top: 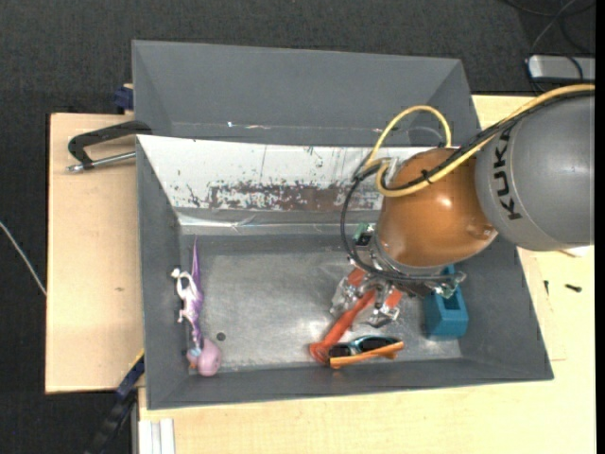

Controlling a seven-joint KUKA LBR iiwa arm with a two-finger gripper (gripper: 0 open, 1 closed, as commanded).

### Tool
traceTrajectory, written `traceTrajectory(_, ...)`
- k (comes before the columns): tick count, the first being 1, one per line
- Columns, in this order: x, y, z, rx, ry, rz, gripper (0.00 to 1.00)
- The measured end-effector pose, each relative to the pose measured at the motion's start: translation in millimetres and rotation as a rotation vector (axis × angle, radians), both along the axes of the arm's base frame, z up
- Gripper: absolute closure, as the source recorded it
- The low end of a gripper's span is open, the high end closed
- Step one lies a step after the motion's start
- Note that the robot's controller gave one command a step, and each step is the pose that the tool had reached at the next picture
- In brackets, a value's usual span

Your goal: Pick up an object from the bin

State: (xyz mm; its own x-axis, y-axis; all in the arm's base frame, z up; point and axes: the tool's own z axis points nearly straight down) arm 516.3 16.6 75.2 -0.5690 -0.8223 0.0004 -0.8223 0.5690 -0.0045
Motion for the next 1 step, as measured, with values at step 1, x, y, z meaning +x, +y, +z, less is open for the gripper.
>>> traceTrajectory(1,0.0,0.0,0.0,0.0,0.0,0.0,1.0)
